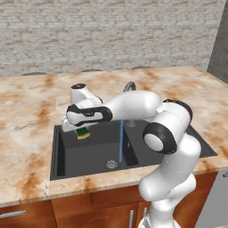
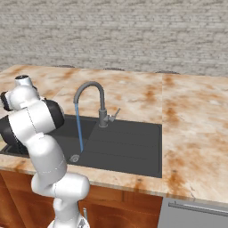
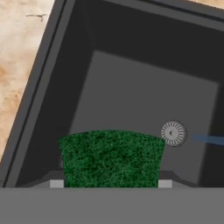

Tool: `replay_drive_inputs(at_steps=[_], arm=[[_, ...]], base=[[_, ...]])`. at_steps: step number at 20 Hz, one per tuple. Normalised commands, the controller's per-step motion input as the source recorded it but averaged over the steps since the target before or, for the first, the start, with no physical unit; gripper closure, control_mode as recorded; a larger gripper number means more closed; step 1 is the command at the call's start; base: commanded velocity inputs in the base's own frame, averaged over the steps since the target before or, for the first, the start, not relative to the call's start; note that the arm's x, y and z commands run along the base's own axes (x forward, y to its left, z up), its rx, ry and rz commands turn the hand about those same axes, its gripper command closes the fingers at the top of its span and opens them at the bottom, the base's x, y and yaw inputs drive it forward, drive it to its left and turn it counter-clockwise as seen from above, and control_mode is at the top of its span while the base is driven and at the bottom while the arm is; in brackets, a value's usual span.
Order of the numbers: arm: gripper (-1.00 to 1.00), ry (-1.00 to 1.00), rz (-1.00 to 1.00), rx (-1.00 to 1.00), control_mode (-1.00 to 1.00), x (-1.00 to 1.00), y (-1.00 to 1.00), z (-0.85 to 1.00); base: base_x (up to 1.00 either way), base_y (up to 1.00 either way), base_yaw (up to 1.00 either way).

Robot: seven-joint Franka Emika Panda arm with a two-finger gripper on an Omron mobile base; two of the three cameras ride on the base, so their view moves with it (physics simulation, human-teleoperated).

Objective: Soak the sponge with water for a few seconds and then drop it inside the sink.

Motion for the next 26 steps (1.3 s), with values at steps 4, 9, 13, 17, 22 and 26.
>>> replay_drive_inputs(at_steps=[4, 9, 13, 17, 22, 26], arm=[[1.0, -0.04, 0.0, 0.0, -1.0, 0.0, 0.02, -0.48], [1.0, -0.02, 0.0, 0.0, -1.0, 0.0, 0.0, -0.39], [1.0, -0.03, 0.0, 0.0, -1.0, 0.0, 0.0, -0.32], [1.0, -0.01, 0.0, 0.0, -1.0, 0.0, 0.0, -0.56], [1.0, -0.06, 0.0, 0.0, -1.0, 0.06, 0.0, -0.59], [1.0, -0.07, 0.0, 0.0, -1.0, 0.18, 0.0, -0.42]], base=[[0.0, 0.0, 0.0], [0.0, 0.0, 0.0], [0.0, 0.0, 0.0], [0.0, 0.0, 0.0], [0.0, 0.0, 0.0], [0.0, 0.0, 0.0]])
